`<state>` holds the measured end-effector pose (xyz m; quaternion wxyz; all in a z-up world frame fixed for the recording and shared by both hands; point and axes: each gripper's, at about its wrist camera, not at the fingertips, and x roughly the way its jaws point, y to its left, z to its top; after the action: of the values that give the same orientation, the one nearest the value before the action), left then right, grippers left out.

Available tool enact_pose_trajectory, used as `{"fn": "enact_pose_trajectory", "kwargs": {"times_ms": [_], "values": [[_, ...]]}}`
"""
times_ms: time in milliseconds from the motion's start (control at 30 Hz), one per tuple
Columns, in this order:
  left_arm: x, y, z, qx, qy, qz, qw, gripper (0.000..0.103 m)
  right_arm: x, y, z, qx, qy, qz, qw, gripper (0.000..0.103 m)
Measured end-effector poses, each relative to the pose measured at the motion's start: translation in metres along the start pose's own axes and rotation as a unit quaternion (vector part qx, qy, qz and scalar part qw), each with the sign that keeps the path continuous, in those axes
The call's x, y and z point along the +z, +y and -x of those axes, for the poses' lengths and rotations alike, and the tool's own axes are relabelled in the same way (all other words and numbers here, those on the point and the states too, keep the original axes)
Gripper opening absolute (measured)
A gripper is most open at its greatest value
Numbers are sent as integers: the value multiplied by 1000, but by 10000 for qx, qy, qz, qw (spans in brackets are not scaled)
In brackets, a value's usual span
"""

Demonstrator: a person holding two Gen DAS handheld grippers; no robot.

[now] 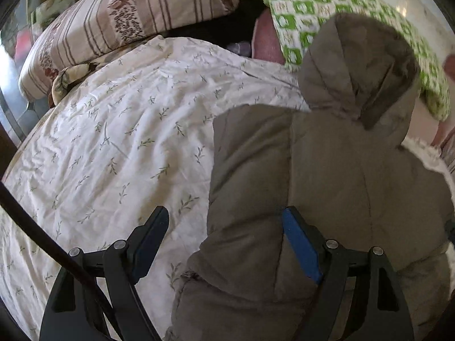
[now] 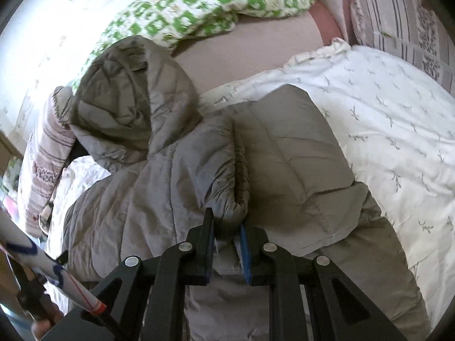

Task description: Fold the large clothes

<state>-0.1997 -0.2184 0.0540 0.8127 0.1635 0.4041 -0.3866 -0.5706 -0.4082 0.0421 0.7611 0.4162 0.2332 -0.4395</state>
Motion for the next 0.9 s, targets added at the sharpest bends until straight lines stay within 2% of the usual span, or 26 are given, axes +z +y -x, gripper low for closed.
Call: {"fn": "enact_pose_trajectory", "kwargs": {"times_ms": [167,267,333,400,467,533,567,633,667,733,900], "values": [[-2,-8,-4,184,-23,-176,9997,81,-9,1,-11,-325,161,123,9993,17],[-4,-13,-8,291,9,-313,9991,81,-13,-3,-20,-367,280,127,9989,19],[-5,-17,-4,390,-74,-413,9984,81,-9,-2,-14,-335,289,103,9990,22],[-4,-18,4,473,-252,-443,9976,81,-5,2,-5,-411,256,137,9987,32],[-1,-19,13,457,-443,-448,9970,81,-2,4,8,-527,101,76,9985,33],[1,-20,25,417,-678,-413,9960,81,0,6,25,-841,-243,36,9962,33],[2,-22,29,380,-765,-412,9955,81,1,11,35,-938,-553,123,9940,33],[1,-30,37,262,-921,-475,9943,81,1,21,45,-847,-953,384,9911,33],[0,-36,39,212,-970,-540,9936,81,0,26,46,-669,-1039,531,9909,33],[-6,-50,39,70,-956,-750,9926,81,-2,37,35,-316,-896,808,9922,32],[-16,-71,20,147,-693,-1112,9913,81,-7,35,-4,-520,-329,988,9932,27]]}}
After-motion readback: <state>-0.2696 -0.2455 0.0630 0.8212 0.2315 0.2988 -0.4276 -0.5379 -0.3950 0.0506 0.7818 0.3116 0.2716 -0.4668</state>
